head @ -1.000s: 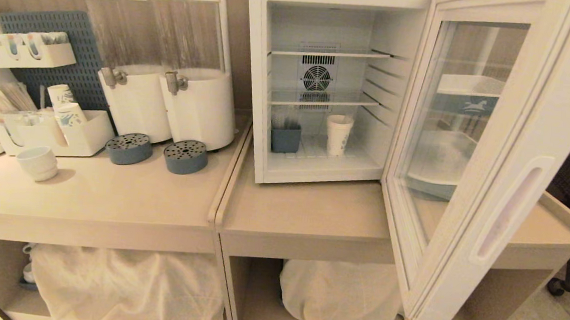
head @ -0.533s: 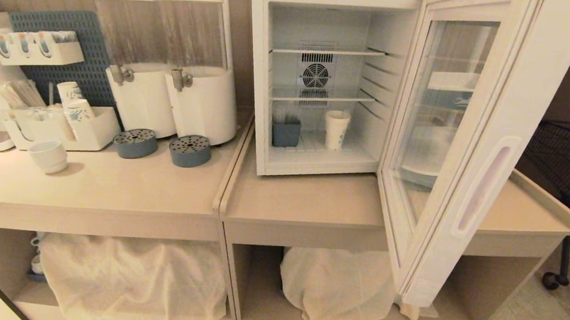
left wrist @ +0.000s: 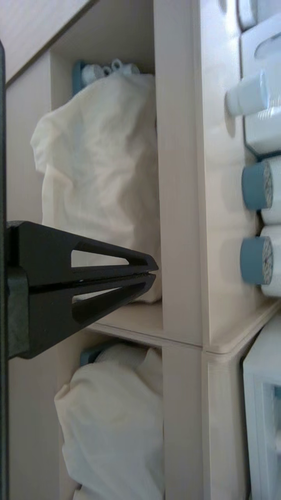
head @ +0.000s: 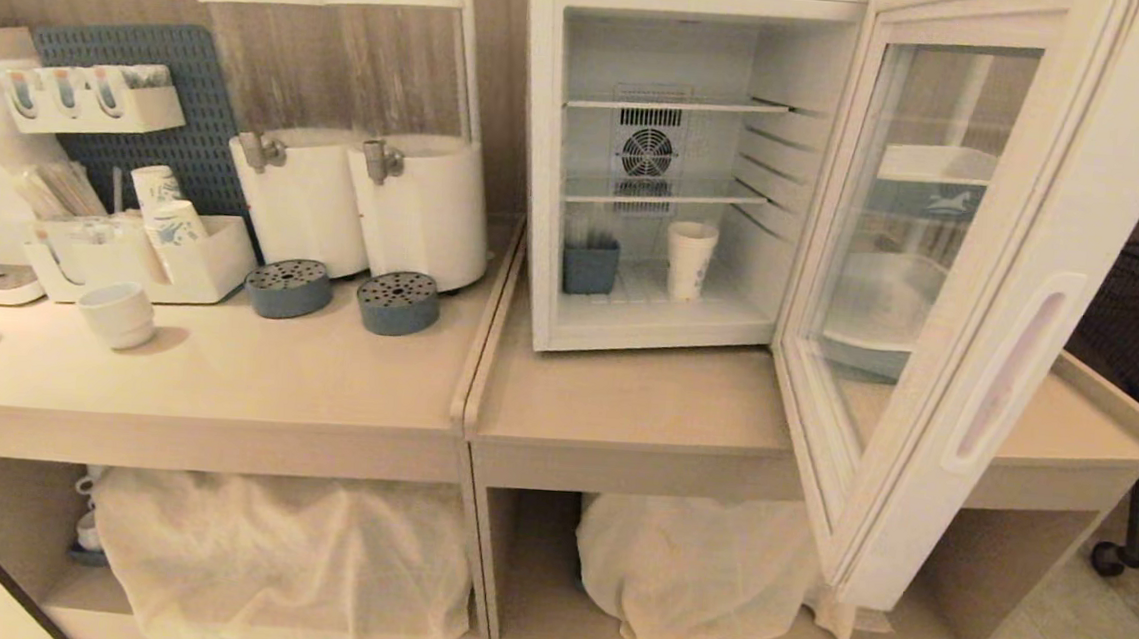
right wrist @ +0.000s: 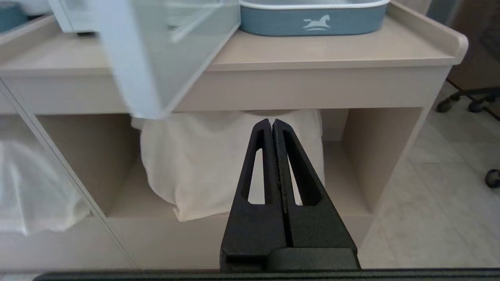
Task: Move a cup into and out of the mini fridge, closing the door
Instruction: Take the paper cup out of the freezer
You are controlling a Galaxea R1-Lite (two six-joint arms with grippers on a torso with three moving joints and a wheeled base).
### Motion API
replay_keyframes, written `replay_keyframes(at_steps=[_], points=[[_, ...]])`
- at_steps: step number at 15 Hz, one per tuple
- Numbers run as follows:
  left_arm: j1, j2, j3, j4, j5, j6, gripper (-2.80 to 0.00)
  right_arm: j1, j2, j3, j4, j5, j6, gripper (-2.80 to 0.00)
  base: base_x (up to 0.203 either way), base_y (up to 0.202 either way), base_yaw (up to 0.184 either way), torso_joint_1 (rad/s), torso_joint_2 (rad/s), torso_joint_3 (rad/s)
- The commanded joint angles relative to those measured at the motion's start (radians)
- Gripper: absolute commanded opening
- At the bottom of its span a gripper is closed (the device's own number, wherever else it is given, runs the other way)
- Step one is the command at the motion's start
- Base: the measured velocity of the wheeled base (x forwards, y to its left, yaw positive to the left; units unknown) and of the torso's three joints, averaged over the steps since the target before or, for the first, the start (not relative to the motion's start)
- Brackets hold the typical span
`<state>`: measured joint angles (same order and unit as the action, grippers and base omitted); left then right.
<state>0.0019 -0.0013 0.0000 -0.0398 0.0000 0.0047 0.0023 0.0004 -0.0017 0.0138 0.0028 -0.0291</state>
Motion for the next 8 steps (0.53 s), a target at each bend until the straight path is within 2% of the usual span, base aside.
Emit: replay_keyframes(at_steps=[1,8], points=[[0.001,0.001,0.018,0.0,0.0,0.0,-2.8,0.001,0.0,0.0,0.0,0.0,0.0,-2.8,0.0,0.198,0.001,0.0,0.0,0.002],[0.001,0.001,0.018,0.001,-0.003,0.001,-2.8,0.001,0.0,0.0,0.0,0.0,-0.001,-2.8,0.0,0.194,0.0,0.003,0.0,0.003]])
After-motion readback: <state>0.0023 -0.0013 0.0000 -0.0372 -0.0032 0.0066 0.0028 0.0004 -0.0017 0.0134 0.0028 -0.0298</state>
